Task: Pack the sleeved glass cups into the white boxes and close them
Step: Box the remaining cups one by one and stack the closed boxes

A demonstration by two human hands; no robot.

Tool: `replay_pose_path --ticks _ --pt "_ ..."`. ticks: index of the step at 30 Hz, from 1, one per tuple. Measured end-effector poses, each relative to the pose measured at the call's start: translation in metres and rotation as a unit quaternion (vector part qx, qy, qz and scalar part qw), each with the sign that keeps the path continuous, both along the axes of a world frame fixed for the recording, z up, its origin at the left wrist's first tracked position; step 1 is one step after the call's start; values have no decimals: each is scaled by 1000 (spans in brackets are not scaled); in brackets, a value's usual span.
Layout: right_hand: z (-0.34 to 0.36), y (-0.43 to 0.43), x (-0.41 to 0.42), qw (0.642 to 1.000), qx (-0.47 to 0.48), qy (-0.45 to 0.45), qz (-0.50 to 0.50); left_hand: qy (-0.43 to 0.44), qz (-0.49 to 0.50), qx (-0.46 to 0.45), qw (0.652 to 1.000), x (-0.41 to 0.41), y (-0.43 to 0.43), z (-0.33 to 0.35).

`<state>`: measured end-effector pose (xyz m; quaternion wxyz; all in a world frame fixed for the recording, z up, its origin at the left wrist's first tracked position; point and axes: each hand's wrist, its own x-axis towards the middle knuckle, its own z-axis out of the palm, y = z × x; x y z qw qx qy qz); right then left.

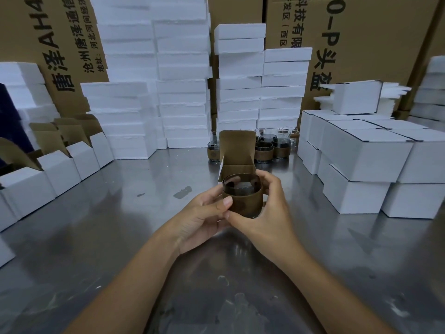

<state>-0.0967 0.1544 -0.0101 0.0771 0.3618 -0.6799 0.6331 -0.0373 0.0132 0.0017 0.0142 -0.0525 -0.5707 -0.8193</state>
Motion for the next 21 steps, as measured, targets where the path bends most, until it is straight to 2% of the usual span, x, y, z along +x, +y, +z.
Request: replay_pose_path --ticks 3,12,21 --pt "0 0 0 999 30 19 -3 6 3 0 1000 0 1 2" --pt "-1 0 -2 998 32 61 -10 55 -28 -3 998 -2 -2 -1" --pt "-3 -1 -3 997 25 72 -11 47 -12 -4 999 -1 -1 0"
